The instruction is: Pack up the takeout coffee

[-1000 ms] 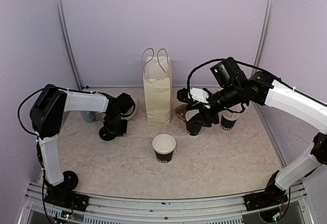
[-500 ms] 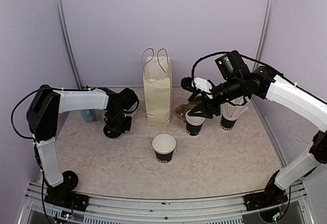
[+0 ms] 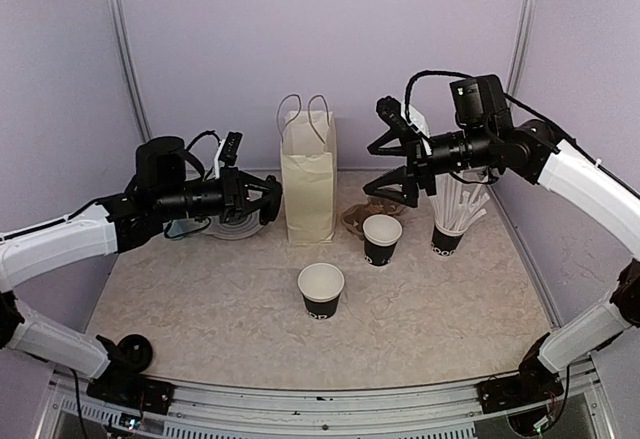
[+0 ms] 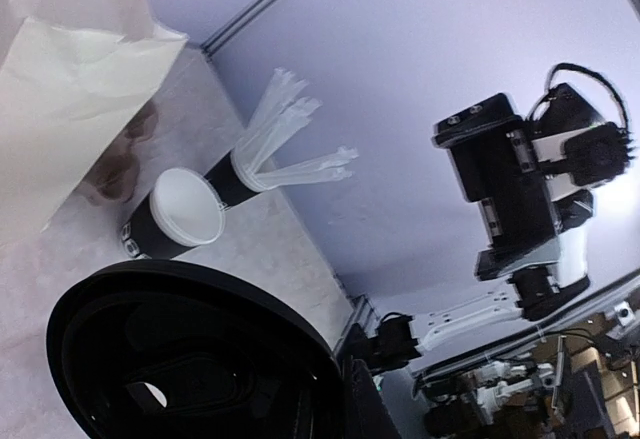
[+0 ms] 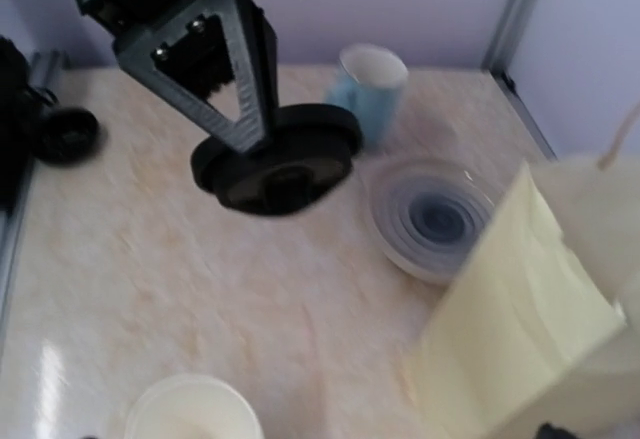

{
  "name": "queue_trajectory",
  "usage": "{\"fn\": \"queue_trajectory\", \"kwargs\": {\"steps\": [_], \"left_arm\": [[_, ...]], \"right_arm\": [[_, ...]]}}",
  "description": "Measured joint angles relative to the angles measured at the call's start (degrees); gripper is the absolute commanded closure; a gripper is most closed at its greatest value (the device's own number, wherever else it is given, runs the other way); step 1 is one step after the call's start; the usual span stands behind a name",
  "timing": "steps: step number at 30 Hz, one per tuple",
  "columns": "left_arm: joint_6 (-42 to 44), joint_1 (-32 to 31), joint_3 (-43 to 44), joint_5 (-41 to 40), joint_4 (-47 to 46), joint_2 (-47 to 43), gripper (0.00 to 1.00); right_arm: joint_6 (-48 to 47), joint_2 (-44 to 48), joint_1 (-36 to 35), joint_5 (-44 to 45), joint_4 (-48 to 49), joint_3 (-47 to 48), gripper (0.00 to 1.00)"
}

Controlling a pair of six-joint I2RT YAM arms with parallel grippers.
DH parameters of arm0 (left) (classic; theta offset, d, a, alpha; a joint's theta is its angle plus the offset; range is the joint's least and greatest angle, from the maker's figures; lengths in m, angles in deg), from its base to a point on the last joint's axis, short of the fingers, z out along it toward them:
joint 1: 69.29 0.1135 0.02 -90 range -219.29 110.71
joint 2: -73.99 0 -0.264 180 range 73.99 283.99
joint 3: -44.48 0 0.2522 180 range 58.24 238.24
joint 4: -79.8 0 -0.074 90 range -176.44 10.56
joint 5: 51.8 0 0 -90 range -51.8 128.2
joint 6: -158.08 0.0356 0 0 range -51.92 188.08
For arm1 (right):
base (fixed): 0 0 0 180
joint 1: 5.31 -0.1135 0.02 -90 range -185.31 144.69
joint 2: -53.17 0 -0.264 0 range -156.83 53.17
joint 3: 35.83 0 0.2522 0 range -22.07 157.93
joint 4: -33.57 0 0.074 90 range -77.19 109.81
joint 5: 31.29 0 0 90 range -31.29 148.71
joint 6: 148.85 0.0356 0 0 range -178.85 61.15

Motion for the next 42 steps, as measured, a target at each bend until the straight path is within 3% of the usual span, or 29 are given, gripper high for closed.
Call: {"fn": "queue_trajectory", "kwargs": {"steps": [3,8,16,26,31,42], "left_arm": [[-8.4,1.5,-5.9,6.3,-17.0,-0.4,1.00],[-19.1,0.6,-8.9,12.2,-35.2,1.8,1.00],[-29.4,-2.2,-10.1,14.3,-52.8,5.7,1.00],[-36.0,-3.3,-11.2,12.1,-63.8,9.7,1.00],[-37.0,-3.5,-11.3,11.1,-65.6,11.0,1.00],[-37.4,-3.8,-11.3,9.9,-66.1,11.4,1.00]], "right_arm": [[2.2,-0.7,-0.4,-2.5,3.0,-0.6,0.02],[4.4,-3.2,-3.0,-3.7,8.2,-1.2,0.00],[8.0,-8.0,-8.0,-4.3,13.6,-0.8,0.00],[10.9,-8.2,-11.2,-0.3,18.1,-0.8,0.06],[11.8,-8.2,-12.2,1.8,18.5,-0.9,0.09],[12.6,-9.2,-13.7,5.7,18.9,-0.9,0.06]]}}
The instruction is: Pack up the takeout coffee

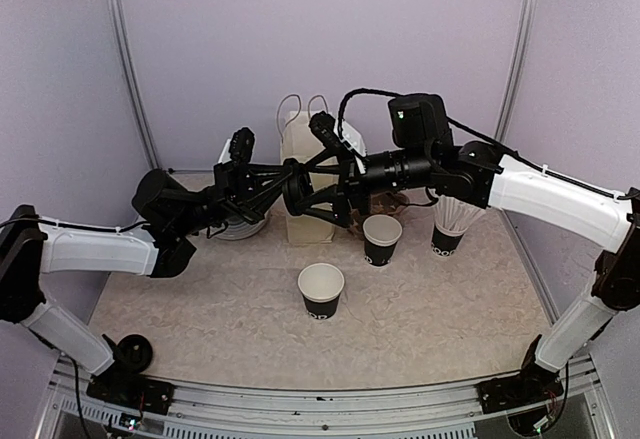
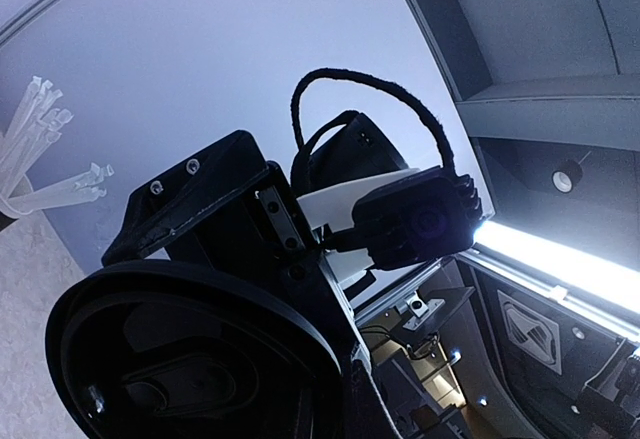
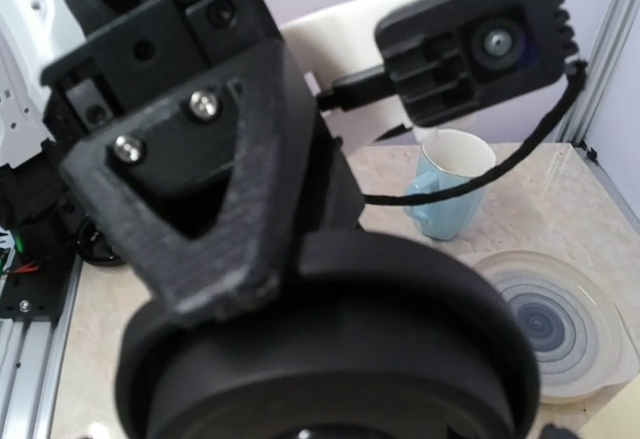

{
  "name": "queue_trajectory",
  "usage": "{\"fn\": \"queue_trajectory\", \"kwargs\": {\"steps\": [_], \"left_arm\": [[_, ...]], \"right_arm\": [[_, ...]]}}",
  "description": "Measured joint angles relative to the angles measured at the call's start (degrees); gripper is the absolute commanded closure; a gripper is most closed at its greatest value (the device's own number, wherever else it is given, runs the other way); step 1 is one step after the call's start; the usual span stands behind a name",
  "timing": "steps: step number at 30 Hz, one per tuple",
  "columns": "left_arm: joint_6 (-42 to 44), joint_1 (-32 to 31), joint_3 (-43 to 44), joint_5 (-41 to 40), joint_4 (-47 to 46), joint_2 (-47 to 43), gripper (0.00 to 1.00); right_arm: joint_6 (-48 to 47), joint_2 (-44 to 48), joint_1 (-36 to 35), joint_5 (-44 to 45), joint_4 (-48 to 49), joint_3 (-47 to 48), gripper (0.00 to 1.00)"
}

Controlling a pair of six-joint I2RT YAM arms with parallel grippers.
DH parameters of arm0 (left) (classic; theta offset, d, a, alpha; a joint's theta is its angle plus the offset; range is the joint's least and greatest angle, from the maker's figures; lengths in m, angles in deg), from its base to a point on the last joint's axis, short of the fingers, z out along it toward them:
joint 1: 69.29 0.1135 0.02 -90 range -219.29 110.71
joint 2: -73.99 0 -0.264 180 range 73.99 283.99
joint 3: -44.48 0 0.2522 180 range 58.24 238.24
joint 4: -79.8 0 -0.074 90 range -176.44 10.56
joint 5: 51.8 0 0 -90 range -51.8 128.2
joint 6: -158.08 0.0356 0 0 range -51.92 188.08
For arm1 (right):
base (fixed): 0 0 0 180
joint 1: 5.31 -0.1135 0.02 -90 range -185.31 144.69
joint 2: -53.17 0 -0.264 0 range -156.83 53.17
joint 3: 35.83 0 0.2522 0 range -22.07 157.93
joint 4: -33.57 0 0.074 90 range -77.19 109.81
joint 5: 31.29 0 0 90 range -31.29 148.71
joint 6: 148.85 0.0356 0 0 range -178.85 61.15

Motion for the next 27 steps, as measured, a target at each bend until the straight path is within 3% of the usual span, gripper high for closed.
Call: {"fn": "queue_trajectory", "kwargs": {"steps": [13,19,27], "left_arm": [[0.0,0.0,0.0,0.0,0.0,0.0,0.99],[0.7,0.0,0.0,-0.1,1.5,-0.2,0.63],[10.4,1.0,-0.3,-3.4,26.4,-8.7,0.40]], "right_arm": [[0.7,-0.7,-0.3,0.8,0.3,0.0,0.31],[-0.2,-0.7,-0.3,1.0,-0.3,0.0,0.36],[-6.5,-0.4,1.3,1.2,-8.6,-0.1,0.38]]}}
